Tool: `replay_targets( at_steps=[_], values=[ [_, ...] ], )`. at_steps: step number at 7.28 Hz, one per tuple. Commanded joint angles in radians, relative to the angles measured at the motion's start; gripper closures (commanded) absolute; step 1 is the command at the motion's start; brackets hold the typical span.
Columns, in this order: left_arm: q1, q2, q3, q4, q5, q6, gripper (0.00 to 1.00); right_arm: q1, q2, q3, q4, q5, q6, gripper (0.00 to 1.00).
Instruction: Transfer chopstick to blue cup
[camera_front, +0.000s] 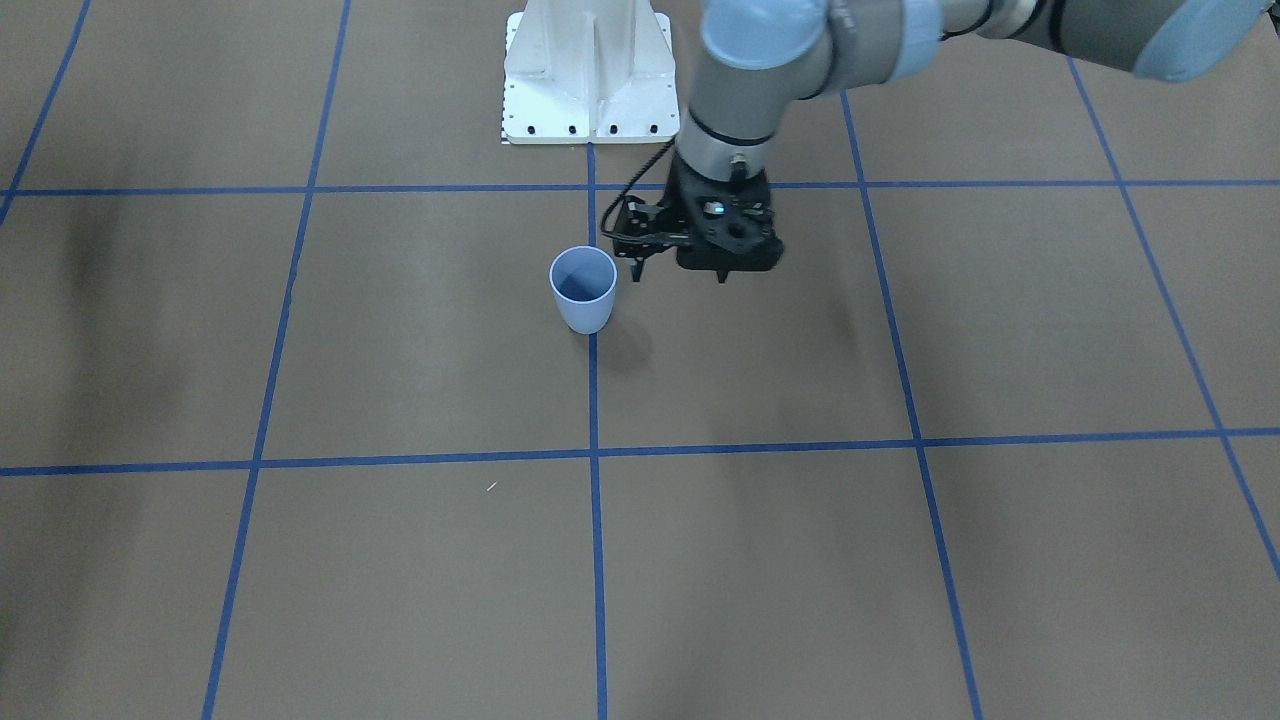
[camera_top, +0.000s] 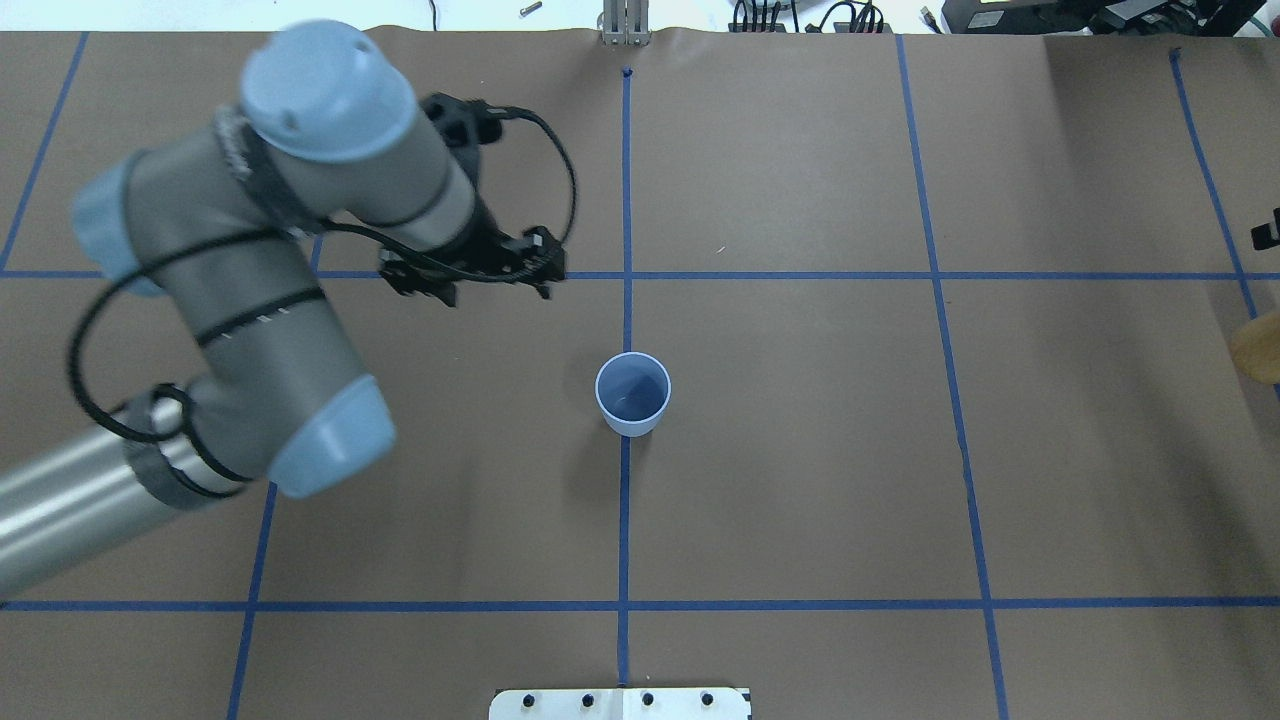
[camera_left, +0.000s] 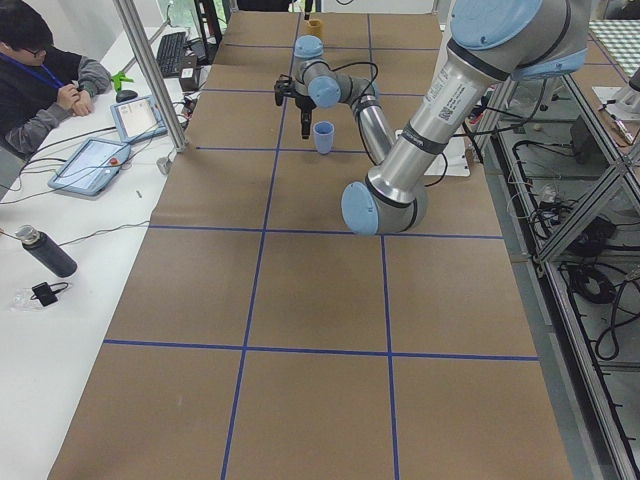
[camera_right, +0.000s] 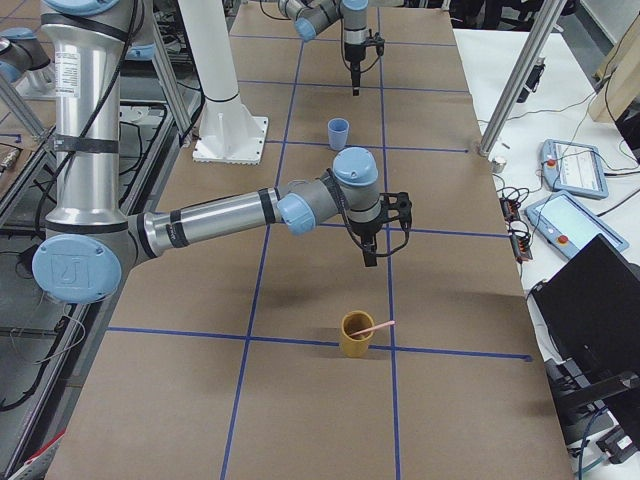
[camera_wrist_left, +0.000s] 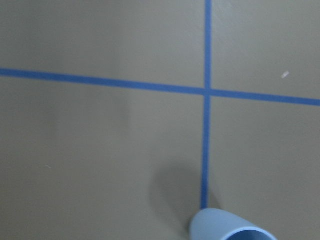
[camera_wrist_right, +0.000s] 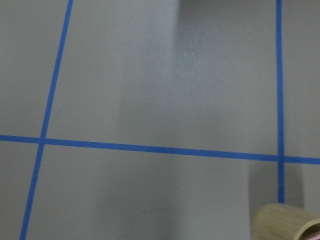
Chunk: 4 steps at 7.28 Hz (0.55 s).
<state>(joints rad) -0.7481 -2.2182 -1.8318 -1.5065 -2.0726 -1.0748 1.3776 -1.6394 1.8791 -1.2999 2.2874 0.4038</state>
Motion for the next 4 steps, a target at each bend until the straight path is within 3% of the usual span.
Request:
replay_targets(
  at_steps=[1,2,4],
  values=[
    [-0.233,0.240,-0.046,-0.011,-0.113,0.463,0.02,0.095,0.001,-0.082,0.008,-0.009,-0.202,0.00],
    [-0.323,0.344,-0.021,-0.018,-0.113,0.704,0.02,0.125,0.009,-0.112,0.011,-0.011,-0.227,0.00],
    [-0.437,0.446,0.043,-0.033,-0.135,0.957,0.02,0.135,0.025,-0.159,0.014,-0.078,-0.212,0.00]
  ],
)
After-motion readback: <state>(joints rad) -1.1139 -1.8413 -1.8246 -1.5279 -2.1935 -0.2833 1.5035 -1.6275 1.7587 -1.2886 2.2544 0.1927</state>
